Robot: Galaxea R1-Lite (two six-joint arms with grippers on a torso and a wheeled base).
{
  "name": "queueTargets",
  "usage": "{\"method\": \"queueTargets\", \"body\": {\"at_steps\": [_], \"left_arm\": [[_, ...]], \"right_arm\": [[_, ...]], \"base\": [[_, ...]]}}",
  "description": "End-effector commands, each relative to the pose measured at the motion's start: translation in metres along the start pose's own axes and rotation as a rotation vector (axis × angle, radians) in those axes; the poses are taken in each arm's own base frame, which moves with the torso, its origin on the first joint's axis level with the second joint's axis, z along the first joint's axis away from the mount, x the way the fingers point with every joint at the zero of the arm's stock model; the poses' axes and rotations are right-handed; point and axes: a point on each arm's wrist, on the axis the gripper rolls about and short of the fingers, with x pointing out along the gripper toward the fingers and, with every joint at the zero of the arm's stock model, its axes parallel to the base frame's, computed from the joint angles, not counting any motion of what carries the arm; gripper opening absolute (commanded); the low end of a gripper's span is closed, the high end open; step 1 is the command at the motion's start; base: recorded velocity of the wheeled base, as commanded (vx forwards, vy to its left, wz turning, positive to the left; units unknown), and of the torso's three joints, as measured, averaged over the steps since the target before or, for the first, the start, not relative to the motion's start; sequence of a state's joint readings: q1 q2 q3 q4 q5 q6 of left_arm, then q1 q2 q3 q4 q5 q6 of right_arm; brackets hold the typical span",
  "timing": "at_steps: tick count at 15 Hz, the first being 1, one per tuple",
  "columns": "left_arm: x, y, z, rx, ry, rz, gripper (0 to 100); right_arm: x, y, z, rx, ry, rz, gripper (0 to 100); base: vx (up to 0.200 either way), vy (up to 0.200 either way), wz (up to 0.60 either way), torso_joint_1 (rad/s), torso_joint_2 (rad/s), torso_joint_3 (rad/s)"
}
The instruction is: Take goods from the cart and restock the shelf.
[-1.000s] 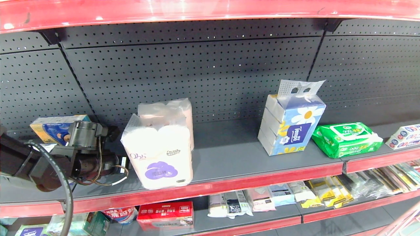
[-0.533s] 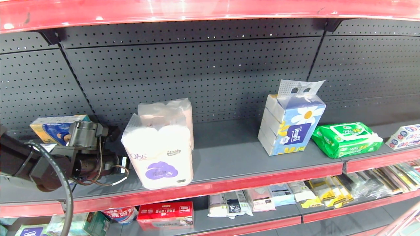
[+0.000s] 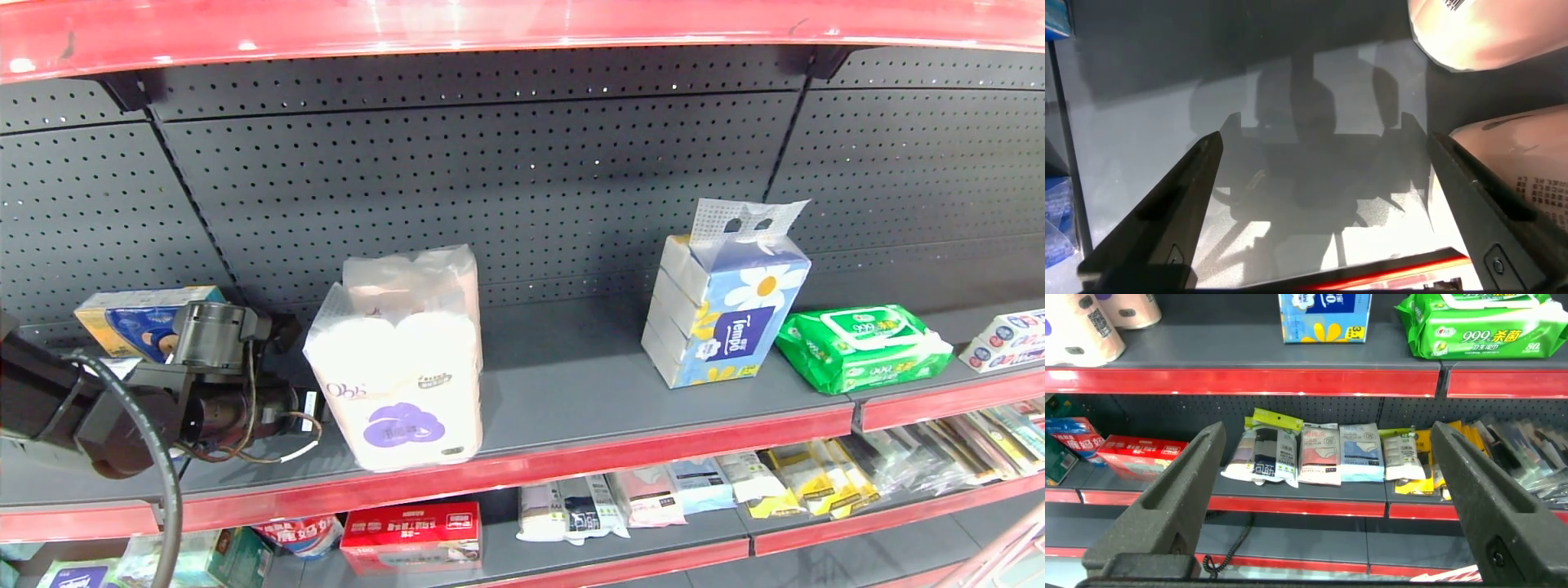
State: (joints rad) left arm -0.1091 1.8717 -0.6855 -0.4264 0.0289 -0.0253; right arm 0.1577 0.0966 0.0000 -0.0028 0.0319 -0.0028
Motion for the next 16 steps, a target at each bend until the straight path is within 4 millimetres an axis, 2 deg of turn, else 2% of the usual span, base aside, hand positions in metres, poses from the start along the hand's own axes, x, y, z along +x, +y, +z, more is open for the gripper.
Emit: {"method": "queueTargets", "body": {"at_steps": [1, 16], "left_arm": [[-0.0001, -0.0004, -0.0004, 0.000, 0.001, -0.001, 100], [0.0004, 0.0005, 0.0000, -0.002, 0.000, 0.001, 100]], "right_arm": [[0.0001, 0.0000, 0.0001, 0.000, 0.001, 0.001, 100], [0.0001, 0.0000, 0.0001, 0.000, 0.001, 0.001, 100]], "base": [[0.000, 0.000, 0.00, 0.000, 0.00, 0.000], [0.000, 0.000, 0.00, 0.000, 0.00, 0.000]]}}
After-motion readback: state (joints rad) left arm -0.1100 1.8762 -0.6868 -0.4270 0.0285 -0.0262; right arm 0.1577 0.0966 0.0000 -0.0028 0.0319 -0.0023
